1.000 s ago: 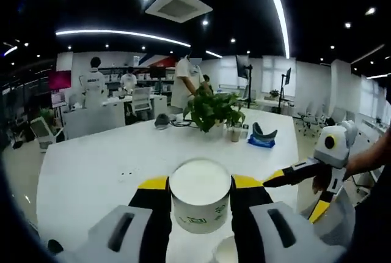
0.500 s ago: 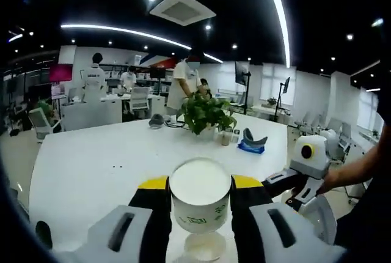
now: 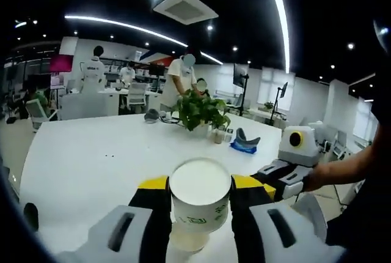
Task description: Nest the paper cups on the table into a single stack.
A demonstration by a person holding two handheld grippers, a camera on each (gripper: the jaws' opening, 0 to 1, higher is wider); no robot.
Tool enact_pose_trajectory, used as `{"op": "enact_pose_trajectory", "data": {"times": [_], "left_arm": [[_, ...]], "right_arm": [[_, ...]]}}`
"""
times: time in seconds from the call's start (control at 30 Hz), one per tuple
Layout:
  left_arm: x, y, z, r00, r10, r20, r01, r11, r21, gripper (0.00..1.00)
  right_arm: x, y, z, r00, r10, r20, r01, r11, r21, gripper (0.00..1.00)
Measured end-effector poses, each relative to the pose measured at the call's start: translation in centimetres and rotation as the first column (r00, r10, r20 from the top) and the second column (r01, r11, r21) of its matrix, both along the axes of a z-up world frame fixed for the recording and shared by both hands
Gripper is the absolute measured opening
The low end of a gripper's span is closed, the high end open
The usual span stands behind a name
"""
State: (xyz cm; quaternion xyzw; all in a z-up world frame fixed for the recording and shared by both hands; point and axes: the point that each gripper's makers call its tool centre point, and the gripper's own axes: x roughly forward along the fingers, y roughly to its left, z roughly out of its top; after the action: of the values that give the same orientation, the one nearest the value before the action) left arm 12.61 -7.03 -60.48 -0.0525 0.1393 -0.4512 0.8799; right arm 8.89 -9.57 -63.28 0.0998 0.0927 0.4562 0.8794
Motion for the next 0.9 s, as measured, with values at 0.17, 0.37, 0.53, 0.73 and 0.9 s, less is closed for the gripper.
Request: {"op": "enact_pose_trajectory", "data": {"times": [0.17, 0.37, 0.53, 0.73, 0.9], "left_arm": [[-0.2, 0.3, -0.3, 1.000, 0.005, 0.003, -0.005, 1.000, 0.008, 0.35], [-0.1, 1.7, 0.3, 0.998, 0.054, 0.015, -0.054, 0.999, 0.006, 0.35], [-0.5, 2.3, 0.1, 0.997, 0.083, 0.000, -0.083, 0.996, -0.015, 0.35], [-0.8, 2.6, 0.1, 0.996, 0.088, -0.001, -0.088, 0.996, -0.011, 0.35], [-1.1, 2.5, 1.2, 0.996, 0.086, -0.013, -0.086, 0.994, -0.063, 0.35]], "right_arm": [[-0.2, 0.0, 0.2, 1.000, 0.003, 0.001, -0.003, 1.000, 0.004, 0.00], [-0.3, 0.3, 0.3, 1.000, 0.025, -0.018, -0.025, 1.000, -0.007, 0.00], [-0.7, 0.6, 1.0, 0.998, 0.051, -0.024, -0.050, 0.998, 0.023, 0.15], [-0.3, 0.3, -0.1, 0.999, 0.030, -0.042, -0.030, 1.000, -0.004, 0.26], [-0.3, 0.4, -0.9, 0.996, 0.040, -0.085, -0.039, 0.999, 0.015, 0.33]]}}
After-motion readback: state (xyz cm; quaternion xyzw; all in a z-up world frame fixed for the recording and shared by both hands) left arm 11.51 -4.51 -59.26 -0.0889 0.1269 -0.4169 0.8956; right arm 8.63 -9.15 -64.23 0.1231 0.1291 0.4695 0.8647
